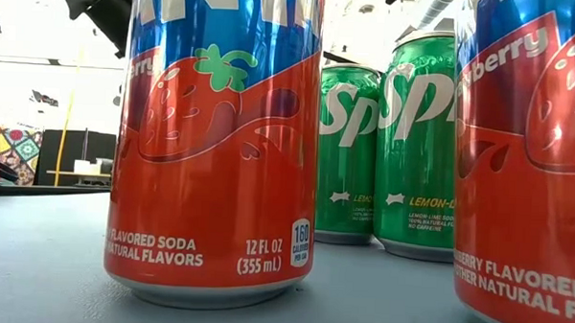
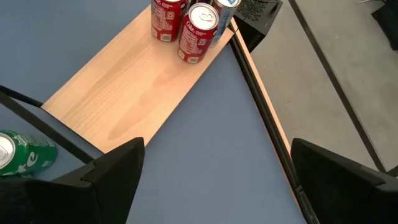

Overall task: Place canned beverage on shelf
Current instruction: Put the left red white soda can on the shelf aligned with the other red white soda can, then put the red white soda can on the shelf aligned with the other red white soda cans

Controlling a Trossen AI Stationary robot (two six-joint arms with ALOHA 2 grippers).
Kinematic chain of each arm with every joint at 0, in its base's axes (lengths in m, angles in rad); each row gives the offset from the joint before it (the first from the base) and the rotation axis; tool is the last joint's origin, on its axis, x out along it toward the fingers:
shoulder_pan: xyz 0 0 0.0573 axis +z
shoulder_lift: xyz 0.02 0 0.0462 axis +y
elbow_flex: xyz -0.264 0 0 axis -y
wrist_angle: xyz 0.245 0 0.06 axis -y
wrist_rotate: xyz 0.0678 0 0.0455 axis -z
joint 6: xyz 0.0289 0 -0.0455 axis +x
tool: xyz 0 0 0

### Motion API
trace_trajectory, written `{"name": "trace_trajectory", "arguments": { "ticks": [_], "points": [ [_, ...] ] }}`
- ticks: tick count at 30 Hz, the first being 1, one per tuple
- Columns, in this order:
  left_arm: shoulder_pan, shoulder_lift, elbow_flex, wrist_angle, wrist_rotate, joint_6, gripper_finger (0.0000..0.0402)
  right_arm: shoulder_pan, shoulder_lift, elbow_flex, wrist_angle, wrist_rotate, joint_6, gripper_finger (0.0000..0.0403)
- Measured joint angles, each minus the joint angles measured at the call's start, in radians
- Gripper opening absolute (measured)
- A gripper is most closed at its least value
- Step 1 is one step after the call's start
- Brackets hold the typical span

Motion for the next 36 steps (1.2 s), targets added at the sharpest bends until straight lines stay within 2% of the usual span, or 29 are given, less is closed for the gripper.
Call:
{"name": "trace_trajectory", "arguments": {
  "ticks": [6, 20, 28, 36],
  "points": [
    [0.013, 0.018, 0.000, 0.079, -0.008, 0.079, 0.0000, 0.000, 0.000, 0.000, 0.000, -0.003, 0.001, 0.0388],
    [0.093, 0.018, 0.000, 0.163, 0.032, 0.142, 0.0000, 0.000, 0.000, 0.000, 0.000, -0.004, 0.002, 0.0388],
    [0.079, 0.018, 0.000, 0.164, 0.108, 0.121, 0.0000, 0.000, 0.000, 0.000, 0.000, -0.005, 0.002, 0.0388],
    [0.074, -0.021, 0.000, 0.163, 0.065, 0.184, 0.0000, 0.000, 0.000, 0.000, 0.000, -0.025, 0.002, 0.0388]
  ]
}}
